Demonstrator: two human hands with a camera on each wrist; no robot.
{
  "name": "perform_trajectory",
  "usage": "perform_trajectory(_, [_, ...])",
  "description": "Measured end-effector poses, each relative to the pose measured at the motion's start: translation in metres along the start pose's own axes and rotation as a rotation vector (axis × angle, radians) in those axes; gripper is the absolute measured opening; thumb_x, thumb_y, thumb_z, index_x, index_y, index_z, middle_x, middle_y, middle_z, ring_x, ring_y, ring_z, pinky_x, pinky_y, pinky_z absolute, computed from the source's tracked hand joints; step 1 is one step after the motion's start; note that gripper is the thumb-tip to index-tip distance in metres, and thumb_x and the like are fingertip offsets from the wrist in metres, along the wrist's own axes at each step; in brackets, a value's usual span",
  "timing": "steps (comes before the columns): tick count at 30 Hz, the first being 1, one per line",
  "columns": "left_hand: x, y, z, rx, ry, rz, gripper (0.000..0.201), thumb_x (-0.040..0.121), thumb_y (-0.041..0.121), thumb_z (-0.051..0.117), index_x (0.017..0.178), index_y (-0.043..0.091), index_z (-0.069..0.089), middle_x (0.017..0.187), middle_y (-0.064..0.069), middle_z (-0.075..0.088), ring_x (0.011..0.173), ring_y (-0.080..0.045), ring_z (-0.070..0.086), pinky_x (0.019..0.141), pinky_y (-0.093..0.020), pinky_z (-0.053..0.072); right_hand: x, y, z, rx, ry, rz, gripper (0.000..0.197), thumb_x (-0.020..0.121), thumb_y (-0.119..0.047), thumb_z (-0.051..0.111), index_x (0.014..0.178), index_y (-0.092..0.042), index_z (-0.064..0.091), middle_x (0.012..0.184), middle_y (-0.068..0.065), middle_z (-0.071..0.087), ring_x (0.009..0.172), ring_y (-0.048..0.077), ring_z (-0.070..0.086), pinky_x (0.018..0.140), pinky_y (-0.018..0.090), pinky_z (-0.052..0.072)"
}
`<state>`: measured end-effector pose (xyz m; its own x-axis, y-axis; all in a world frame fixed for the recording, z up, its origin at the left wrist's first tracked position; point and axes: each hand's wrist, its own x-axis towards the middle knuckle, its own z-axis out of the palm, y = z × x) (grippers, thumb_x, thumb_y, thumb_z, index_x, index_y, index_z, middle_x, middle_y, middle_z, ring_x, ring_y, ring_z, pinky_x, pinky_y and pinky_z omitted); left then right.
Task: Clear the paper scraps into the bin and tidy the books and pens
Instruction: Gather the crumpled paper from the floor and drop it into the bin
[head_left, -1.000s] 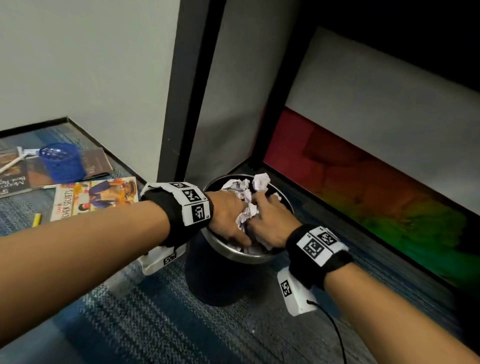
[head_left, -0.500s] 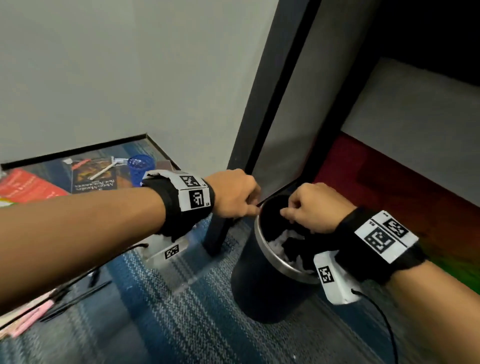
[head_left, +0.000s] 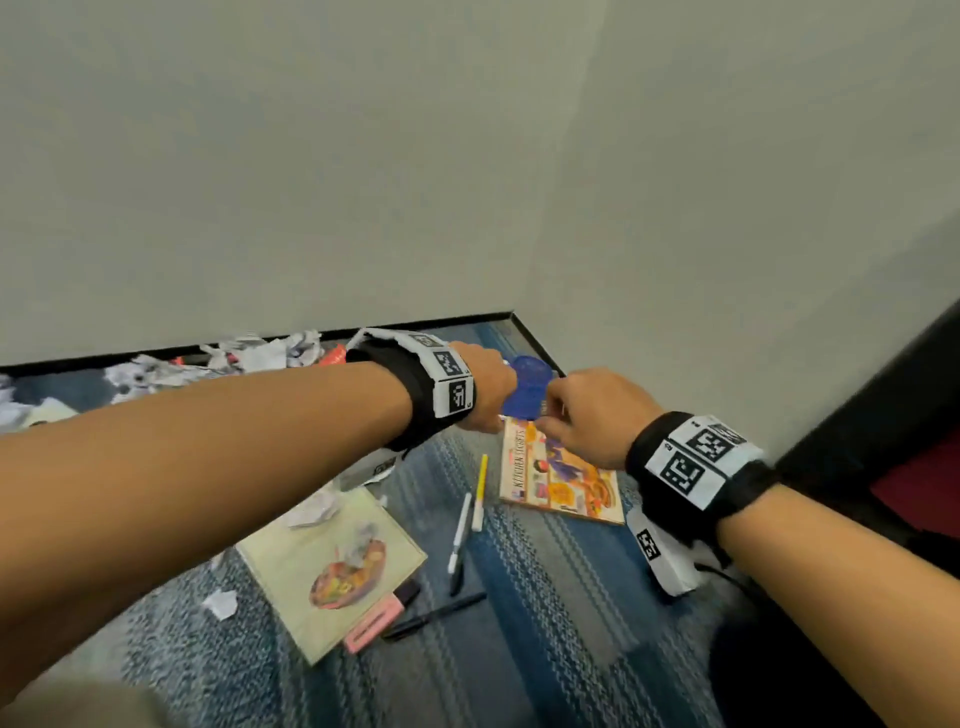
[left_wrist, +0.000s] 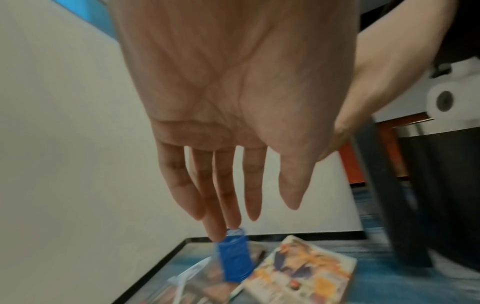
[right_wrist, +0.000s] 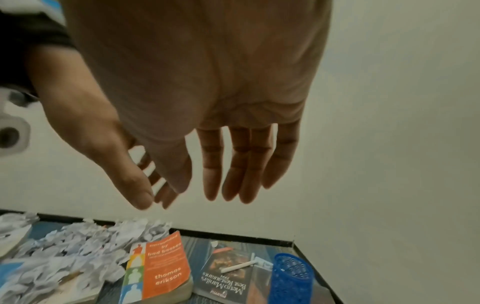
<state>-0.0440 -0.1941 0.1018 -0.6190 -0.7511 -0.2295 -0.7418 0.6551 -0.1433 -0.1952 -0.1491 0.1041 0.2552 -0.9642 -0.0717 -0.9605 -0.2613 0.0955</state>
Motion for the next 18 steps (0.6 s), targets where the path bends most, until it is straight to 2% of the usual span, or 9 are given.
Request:
perform_trajectory(1, [-0.010,-0.027,0.011,-0.053,-0.013,-0.032,0.021,0.090,0.037,0.056,0.087,0.017,0.062,0.109,-0.012,0.066,0.101,-0.034,0.064,0.076,-0.034,0.048,0.018,-0.017,0.000,-0.007,-0.041,-0.027,0.020,0.089,-0.038,0.055,0.082,-0.019,0.056,0.088,0.005,0.062,0.085,0.028,0.061,0.065,0.030,0.039])
perform_trajectory(2, [-0.020,-0.054,0.024,-0.111,-0.028,-0.079,0.020,0.089,0.034,0.057,0.092,0.015,0.063,0.109,-0.013,0.067,0.101,-0.034,0.064,0.079,-0.035,0.049,0.035,-0.033,0.000,-0.006,-0.090,-0.056,0.019,0.089,-0.038,0.055,0.083,-0.020,0.056,0.091,0.005,0.063,0.087,0.027,0.061,0.067,0.029,0.038])
perform_trajectory(4, [-0.044,-0.105,0.051,-0.233,-0.079,-0.218,0.029,0.088,0.029,0.059,0.110,0.011,0.064,0.113,-0.012,0.067,0.104,-0.032,0.064,0.087,-0.037,0.053,0.066,-0.067,0.000,-0.027,-0.207,-0.118,0.021,0.089,-0.037,0.056,0.089,-0.017,0.061,0.098,0.007,0.065,0.093,0.027,0.061,0.072,0.029,0.040])
perform_trajectory(6, [-0.065,-0.147,0.076,-0.345,-0.125,-0.342,0.034,0.091,0.023,0.057,0.121,0.008,0.061,0.122,-0.011,0.063,0.112,-0.030,0.062,0.094,-0.039,0.051,0.099,-0.097,0.002,-0.081,-0.319,-0.168,0.026,0.089,-0.038,0.057,0.099,-0.015,0.064,0.102,0.006,0.066,0.096,0.026,0.061,0.079,0.031,0.045])
perform_trajectory(9, [-0.079,-0.182,0.112,-0.351,-0.208,-0.400,0.034,0.094,0.020,0.055,0.125,0.006,0.058,0.127,-0.013,0.060,0.117,-0.029,0.059,0.094,-0.039,0.047,0.138,-0.128,0.010,-0.072,-0.341,-0.228,0.025,0.089,-0.038,0.056,0.099,-0.015,0.063,0.099,0.005,0.067,0.095,0.025,0.062,0.083,0.034,0.049])
perform_trajectory(12, [-0.078,-0.187,0.143,-0.341,-0.391,-0.405,0.030,0.095,0.026,0.055,0.119,0.009,0.057,0.115,-0.015,0.058,0.105,-0.029,0.059,0.091,-0.040,0.047,0.159,-0.146,0.034,-0.005,-0.320,-0.273,0.022,0.089,-0.035,0.056,0.097,-0.016,0.062,0.098,0.005,0.067,0.092,0.025,0.061,0.081,0.035,0.050])
perform_trajectory(14, [-0.074,-0.182,0.158,-0.369,-0.454,-0.410,0.034,0.099,0.028,0.048,0.126,0.008,0.052,0.111,-0.017,0.054,0.098,-0.027,0.056,0.087,-0.041,0.046,0.163,-0.153,0.063,0.010,-0.391,-0.285,0.020,0.089,-0.032,0.058,0.100,-0.016,0.062,0.102,0.005,0.065,0.090,0.025,0.059,0.078,0.033,0.049])
perform_trajectory(16, [-0.070,-0.166,0.175,-0.454,-0.410,-0.422,0.040,0.100,0.028,0.047,0.136,0.010,0.046,0.120,-0.018,0.054,0.099,-0.028,0.056,0.084,-0.038,0.046,0.166,-0.157,0.102,-0.029,-0.457,-0.326,0.023,0.089,-0.028,0.058,0.109,-0.017,0.059,0.110,0.006,0.062,0.096,0.026,0.058,0.079,0.031,0.047])
perform_trajectory(18, [-0.063,-0.142,0.195,-0.521,-0.336,-0.459,0.055,0.097,0.034,0.052,0.146,0.020,0.032,0.137,-0.019,0.042,0.106,-0.032,0.057,0.081,-0.036,0.047,0.165,-0.158,0.139,-0.083,-0.501,-0.341,0.027,0.090,-0.024,0.055,0.115,-0.015,0.057,0.116,0.008,0.059,0.104,0.030,0.058,0.085,0.036,0.050])
